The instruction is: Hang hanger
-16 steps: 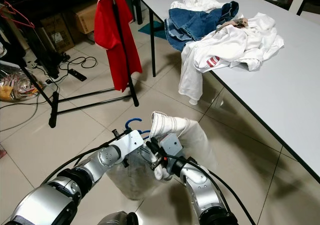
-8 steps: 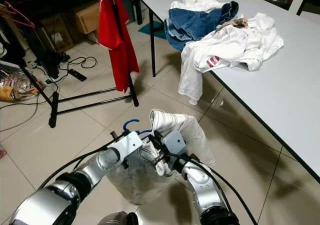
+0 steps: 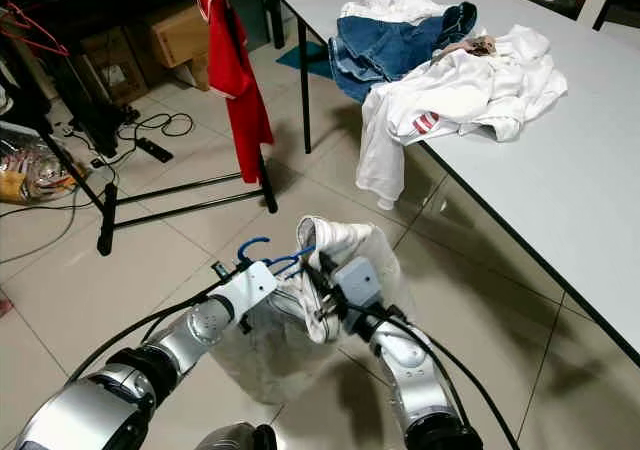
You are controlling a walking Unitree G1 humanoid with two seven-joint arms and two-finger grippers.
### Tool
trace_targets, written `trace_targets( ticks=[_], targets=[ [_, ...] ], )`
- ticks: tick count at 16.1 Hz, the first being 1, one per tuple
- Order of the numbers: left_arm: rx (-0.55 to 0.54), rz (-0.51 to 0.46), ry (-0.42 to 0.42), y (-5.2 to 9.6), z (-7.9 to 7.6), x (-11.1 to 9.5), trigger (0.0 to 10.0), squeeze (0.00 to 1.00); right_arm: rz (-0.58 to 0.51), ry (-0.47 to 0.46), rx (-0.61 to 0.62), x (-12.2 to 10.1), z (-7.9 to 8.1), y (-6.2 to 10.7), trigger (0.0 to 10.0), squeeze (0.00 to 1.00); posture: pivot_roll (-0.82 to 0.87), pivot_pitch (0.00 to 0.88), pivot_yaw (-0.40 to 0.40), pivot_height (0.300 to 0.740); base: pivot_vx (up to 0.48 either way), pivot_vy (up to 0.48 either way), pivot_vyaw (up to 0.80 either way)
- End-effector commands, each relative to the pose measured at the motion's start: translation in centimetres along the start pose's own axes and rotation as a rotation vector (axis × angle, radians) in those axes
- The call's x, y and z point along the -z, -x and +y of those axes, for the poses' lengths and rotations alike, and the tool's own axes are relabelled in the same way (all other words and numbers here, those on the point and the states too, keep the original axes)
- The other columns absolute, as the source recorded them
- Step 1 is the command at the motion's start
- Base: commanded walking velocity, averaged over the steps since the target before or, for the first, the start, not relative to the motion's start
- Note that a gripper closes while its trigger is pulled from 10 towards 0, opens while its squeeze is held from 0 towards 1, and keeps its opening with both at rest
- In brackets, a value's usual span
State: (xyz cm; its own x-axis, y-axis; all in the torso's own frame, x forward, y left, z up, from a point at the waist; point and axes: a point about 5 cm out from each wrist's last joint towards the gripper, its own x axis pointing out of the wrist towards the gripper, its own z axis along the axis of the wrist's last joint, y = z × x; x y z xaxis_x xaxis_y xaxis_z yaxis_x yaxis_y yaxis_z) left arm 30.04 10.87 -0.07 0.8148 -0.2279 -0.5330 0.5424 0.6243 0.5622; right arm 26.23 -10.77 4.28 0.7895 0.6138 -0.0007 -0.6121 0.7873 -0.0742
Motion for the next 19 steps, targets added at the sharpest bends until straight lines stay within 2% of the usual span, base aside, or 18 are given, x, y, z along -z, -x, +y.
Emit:
trace_targets(
  ticks=[1, 3, 4, 19],
  targets=[
    [-0.049, -0.052, 0.011, -0.23, 1.10, -1.19, 10.0, 0.00, -0.043, 0.008, 0.016, -0.64, -0.26, -0.03, 10.0, 1.00, -0.03, 0.000, 0.102, 0.740, 0.000, 0.000, 0.00],
    [-0.066, -0.056, 0.008, -0.24, 1.24, -1.26, 10.0, 0.00, -0.022, 0.001, 0.012, -0.37, -0.27, 0.01, 10.0, 1.00, -0.04, 0.000, 0.103, 0.740, 0.000, 0.000, 0.00],
    [-0.076, -0.058, 0.008, -0.25, 1.35, -1.32, 10.0, 0.00, -0.019, -0.003, 0.009, -0.31, -0.23, 0.02, 10.0, 0.00, -0.04, 0.000, 0.103, 0.740, 0.000, 0.000, 0.00],
    [-0.084, -0.060, 0.008, -0.25, 1.45, -1.36, 10.0, 0.00, -0.018, -0.005, 0.008, -0.28, -0.20, 0.05, 10.0, 0.00, -0.03, 0.000, 0.103, 0.740, 0.000, 0.000, 0.00]
  ],
)
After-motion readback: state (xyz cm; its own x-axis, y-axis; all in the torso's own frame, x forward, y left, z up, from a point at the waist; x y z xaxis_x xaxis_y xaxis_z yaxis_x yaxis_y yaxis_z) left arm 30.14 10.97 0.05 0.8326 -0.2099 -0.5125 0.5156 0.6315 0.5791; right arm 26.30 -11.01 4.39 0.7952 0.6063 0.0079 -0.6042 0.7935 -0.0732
